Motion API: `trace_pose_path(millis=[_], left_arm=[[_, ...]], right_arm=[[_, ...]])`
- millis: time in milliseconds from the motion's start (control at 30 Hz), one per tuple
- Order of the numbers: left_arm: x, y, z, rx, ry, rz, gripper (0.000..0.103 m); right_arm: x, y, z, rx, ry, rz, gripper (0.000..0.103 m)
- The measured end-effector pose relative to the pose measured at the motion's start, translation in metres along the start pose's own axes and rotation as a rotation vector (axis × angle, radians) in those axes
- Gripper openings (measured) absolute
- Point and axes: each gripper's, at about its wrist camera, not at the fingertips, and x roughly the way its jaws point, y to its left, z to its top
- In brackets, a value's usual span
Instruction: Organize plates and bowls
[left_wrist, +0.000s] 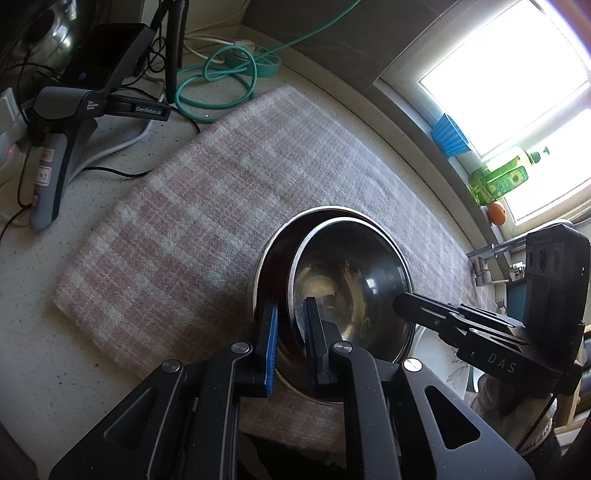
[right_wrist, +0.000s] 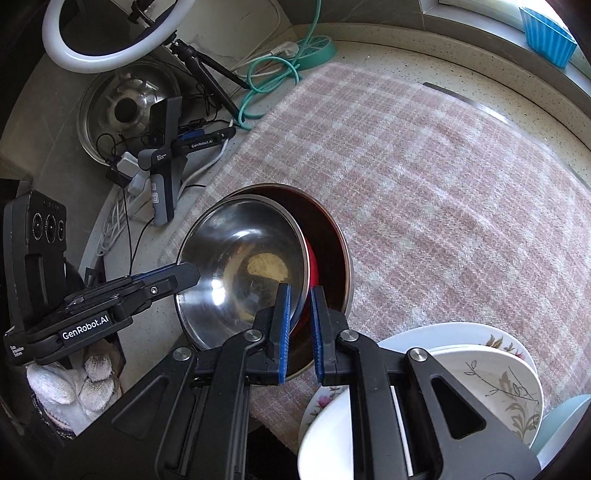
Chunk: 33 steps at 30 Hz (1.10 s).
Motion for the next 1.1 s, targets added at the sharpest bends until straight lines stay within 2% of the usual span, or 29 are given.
trace_pose_path(millis=[533,667,800,1100], left_arm=[[0.006,-0.001,-0.001,0.012,0.014,0.014,0.011],[0.006,-0.004,-0.001,0.022,0.016,0.019,0.011],[0.004,-0.004,0.0,0.022,0.013,0.017,0.011],[-0.014,-0.018,0.006,0.06,-0.036,0.014,0.012]], right_arm=[[0.005,0.0,0.003,-0.002,0.008,-0.026,0.013],[0.003,0.0,0.005,-0.001,0.006,-0.026,0.017],[-0.002,0.0,0.004,-0.008,-0.006,-0.015,0.024],[-0.028,0.003,0.001,-0.016,-0.063,0.012,0.025]])
